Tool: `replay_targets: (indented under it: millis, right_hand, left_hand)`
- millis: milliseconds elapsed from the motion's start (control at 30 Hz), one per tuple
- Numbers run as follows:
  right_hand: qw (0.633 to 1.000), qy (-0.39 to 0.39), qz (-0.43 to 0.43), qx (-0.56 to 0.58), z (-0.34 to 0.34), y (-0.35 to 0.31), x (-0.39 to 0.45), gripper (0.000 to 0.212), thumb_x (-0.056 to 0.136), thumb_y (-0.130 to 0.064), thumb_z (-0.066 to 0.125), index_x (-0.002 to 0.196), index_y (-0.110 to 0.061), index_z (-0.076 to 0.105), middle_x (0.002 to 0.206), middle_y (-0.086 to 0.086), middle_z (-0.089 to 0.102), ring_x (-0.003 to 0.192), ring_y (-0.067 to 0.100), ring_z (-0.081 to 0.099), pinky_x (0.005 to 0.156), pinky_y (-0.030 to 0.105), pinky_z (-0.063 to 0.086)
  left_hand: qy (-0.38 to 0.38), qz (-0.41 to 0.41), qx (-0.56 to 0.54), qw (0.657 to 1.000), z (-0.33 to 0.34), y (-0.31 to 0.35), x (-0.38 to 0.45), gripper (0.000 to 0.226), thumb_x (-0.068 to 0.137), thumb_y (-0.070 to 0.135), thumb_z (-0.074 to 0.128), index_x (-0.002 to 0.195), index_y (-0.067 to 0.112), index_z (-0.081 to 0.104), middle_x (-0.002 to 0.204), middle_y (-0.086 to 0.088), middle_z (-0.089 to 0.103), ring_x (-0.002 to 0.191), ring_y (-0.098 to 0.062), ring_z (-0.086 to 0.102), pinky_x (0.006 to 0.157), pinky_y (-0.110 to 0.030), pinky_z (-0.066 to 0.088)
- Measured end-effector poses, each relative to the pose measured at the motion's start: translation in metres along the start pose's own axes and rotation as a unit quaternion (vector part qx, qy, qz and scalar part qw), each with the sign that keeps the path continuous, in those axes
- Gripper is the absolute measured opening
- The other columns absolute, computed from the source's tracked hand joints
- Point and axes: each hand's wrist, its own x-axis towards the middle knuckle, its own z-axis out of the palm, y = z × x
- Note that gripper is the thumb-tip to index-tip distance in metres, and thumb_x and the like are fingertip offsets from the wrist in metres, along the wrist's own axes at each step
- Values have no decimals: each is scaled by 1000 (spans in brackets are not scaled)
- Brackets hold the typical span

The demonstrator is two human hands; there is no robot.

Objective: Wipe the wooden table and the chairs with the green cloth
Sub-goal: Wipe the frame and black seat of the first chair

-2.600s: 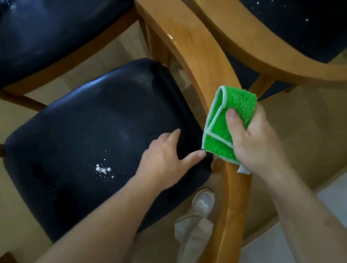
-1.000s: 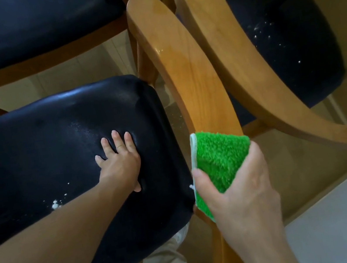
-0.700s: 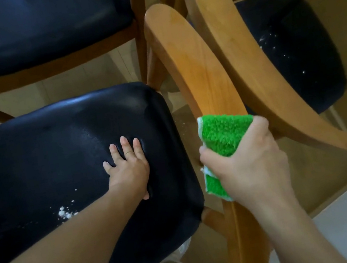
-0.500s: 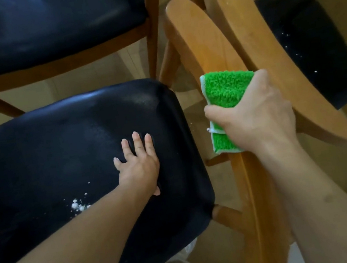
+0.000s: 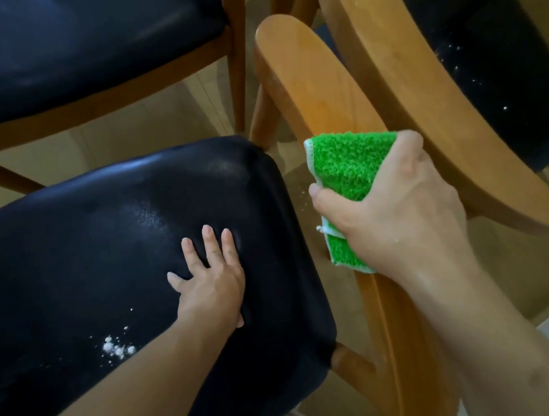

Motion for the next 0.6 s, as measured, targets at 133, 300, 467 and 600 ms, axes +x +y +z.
replay_targets:
  millis: [133, 300, 467, 600]
  right_hand:
    - [997, 12, -63, -35, 0, -23, 32, 81, 76, -59, 67, 131, -14, 28, 120, 5, 44, 105, 28, 52, 71, 34, 35]
    - [985, 39, -142, -92, 6, -51, 63, 99, 84, -53, 63, 151, -8, 7, 143, 15, 34, 127, 33, 40, 97, 41, 39]
    - [982, 48, -151, -98, 13, -49, 40, 108, 88, -67, 47, 153, -4, -12, 161, 22, 3, 149, 34, 5, 119, 45, 13]
    - [978, 44, -168, -115, 27, -30, -10, 95, 93, -71, 22, 154, -2, -2, 161, 23, -1, 150, 36, -1, 118, 52, 4]
  left_hand:
    - [5, -8, 11, 1000, 3, 3, 3, 138, 70, 46, 79, 131, 2, -37, 152, -28, -27, 140, -55, -8, 104, -66, 32]
    - [3, -10, 6, 1000, 3, 3, 4, 138, 70, 44, 80, 131, 2, -37, 151, -28, -28, 139, -56, -9, 103, -67, 31]
    - [1, -12, 1, 1000, 2, 4, 3, 139, 69, 43, 81, 131, 3, -36, 152, -27, -27, 140, -55, -9, 104, -67, 30]
    - [-2, -4, -19, 1000, 3, 2, 5, 140, 70, 41, 82, 132, 3, -37, 151, -25, -30, 139, -55, -11, 104, -68, 28]
